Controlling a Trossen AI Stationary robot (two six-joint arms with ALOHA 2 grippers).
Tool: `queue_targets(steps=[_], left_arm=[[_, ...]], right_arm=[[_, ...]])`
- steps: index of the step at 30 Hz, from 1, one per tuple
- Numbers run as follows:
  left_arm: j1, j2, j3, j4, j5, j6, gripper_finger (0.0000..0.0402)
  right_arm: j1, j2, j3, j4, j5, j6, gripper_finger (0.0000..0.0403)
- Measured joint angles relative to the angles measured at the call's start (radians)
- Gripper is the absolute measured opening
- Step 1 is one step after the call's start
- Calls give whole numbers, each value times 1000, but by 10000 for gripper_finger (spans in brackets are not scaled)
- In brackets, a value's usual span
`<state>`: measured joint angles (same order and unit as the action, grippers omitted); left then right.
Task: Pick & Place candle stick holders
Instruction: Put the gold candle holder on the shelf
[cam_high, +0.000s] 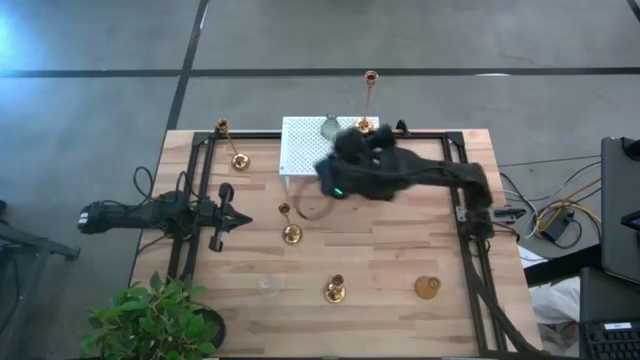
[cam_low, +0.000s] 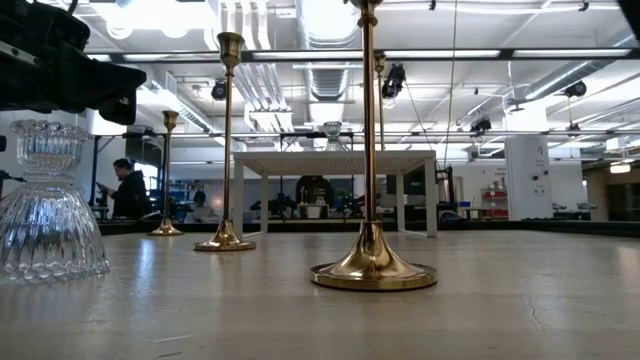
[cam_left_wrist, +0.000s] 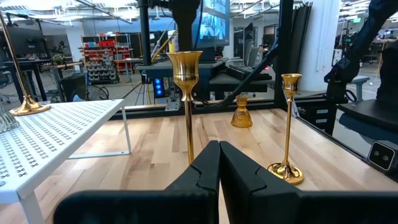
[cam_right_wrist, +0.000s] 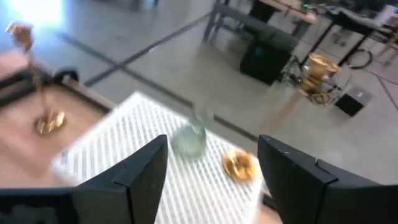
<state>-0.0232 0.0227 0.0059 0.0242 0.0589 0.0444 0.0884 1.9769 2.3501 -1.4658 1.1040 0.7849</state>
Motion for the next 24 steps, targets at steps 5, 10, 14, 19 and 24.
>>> queue_targets(steps=[5, 10, 14, 19, 24], left_arm=[[0, 0, 0, 0, 0, 0, 14], [0, 1, 0, 0, 0, 0, 14], [0, 4, 0, 0, 0, 0, 14], [0, 14, 0, 0, 0, 0, 14], [0, 14, 0, 0, 0, 0, 14]], right_arm=[[77, -143, -69, -58, -91, -47, 193], [135, -315, -224, -98, -186, -84, 142], [183, -488, -418, -69, -242, -99, 104], [212, -685, -671, 92, -358, -127, 59], [214, -853, -944, 411, -525, -253, 18]])
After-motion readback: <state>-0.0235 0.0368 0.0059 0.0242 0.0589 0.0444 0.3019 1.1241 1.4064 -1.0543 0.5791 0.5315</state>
